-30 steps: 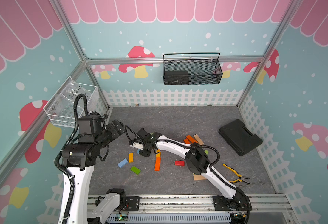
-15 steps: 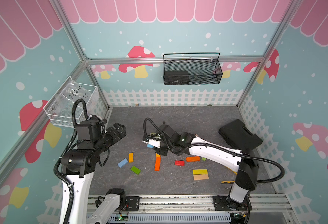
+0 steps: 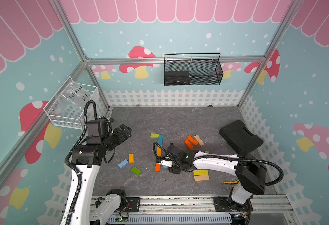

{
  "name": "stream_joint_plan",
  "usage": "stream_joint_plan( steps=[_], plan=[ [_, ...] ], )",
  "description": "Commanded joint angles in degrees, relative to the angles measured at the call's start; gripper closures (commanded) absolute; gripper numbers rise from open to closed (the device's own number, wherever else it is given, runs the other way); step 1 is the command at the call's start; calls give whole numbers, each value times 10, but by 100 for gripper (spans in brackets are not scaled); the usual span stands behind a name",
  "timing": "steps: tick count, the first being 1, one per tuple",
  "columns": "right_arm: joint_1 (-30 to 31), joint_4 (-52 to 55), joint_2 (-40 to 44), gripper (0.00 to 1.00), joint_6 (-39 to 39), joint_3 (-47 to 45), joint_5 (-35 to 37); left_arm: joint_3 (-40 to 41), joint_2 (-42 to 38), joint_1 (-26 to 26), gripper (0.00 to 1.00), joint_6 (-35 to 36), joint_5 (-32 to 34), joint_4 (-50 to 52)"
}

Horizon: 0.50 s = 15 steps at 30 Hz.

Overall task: Assemble a giraffe with building blocks
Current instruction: Assemble the building block at the center of the board.

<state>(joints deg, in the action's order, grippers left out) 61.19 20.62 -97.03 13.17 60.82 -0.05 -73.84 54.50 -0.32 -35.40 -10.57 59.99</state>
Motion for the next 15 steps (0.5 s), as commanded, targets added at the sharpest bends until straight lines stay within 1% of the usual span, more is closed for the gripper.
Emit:
stream_joint_plan(
  steps=[1, 6, 15],
  plan=[
    [8, -36, -27, 88, -13, -3, -15, 2, 0, -3, 7, 0, -4, -12],
    [14, -53, -55, 88, -24, -12, -19, 4, 1, -4, 7, 2, -2, -12],
    [15, -73, -61, 87, -14, -37, -27, 5, 1, -3, 7, 4, 0, -11]
  ],
)
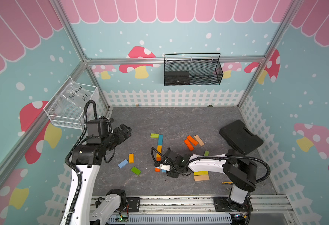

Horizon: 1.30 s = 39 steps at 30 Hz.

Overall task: Assemble a giraffe with building blocks
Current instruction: Assemble the building block at the center of the board.

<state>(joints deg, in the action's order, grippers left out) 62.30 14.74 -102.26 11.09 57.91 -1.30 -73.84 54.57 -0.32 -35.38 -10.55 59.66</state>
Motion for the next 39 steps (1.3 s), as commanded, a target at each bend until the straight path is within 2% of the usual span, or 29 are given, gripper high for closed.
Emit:
stream_joint_plan(
  steps=[1, 9, 15, 27, 39],
  plan=[
    [4, -15, -14, 86, 8, -6, -16, 5, 1, -3, 7, 4, 1, -8],
    [4, -15, -48, 76, 12, 5, -9, 3, 0, -3, 7, 5, 4, -7],
    [4, -11, -45, 73, 18, 1, -1, 1, 3, -3, 7, 6, 7, -5],
    [4, 11, -48, 57, 16, 17, -1, 0, 5, -4, 7, 8, 12, -5],
    [4, 23, -42, 52, 11, 27, -4, 1, 3, -3, 7, 11, 15, -5]
  ],
)
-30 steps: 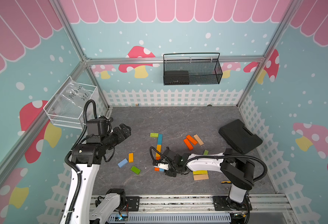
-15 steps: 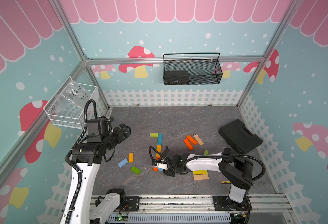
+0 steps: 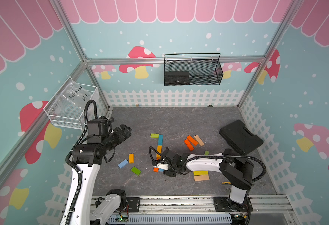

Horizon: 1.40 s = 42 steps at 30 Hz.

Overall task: Assemble a giraffe with building blocks
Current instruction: Assemble the building block at the center of the board, then pick up the building block from the center of the board.

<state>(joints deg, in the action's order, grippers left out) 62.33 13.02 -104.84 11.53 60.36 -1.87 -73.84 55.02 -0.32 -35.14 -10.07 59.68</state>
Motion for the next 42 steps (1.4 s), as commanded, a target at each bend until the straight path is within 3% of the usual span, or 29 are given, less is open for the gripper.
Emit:
stream_joint_plan(
  steps=[1, 13, 22, 28, 32, 42],
  plan=[
    [4, 41, -15, 52, 7, 4, 2, 0, -2, -3, 7, 9, 10, -5],
    [3, 56, 34, 38, -1, 15, -8, -1, 5, -3, 4, 8, 10, -1],
    [-7, 59, 150, 31, -14, 8, 6, -15, 32, -3, 4, 17, 41, 23],
    [-56, -1, 216, 31, -68, -22, 42, 21, 110, -3, 8, 32, 68, 51],
    [-60, -54, 240, 32, -95, -50, 106, 57, 163, 6, 8, 31, 69, 53],
    [-60, -150, 303, 32, -110, -132, 146, 107, 272, 47, 11, 5, 145, 29]
  ],
)
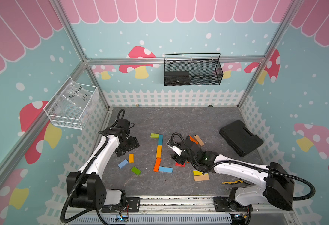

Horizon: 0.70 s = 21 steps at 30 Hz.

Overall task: Assemble a giraffe with building blocks
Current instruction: Pick up the building block from the center of the board.

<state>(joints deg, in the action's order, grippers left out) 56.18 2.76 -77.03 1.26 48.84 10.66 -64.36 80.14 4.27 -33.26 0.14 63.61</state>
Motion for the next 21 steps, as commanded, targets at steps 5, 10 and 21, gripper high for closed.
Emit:
stream_joint_plan(
  steps=[5, 10, 21],
  plan=[
    [1, -67, 59, 33, -6, -51, 29, 14, 104, -1, 16, -12, 35, -51],
    [1, -71, 86, 33, -9, -74, 33, 9, 169, -1, 20, -16, 31, -87],
    [1, -75, 118, 33, -10, -103, 20, 26, 224, -5, 22, -12, -1, -119]
  ],
)
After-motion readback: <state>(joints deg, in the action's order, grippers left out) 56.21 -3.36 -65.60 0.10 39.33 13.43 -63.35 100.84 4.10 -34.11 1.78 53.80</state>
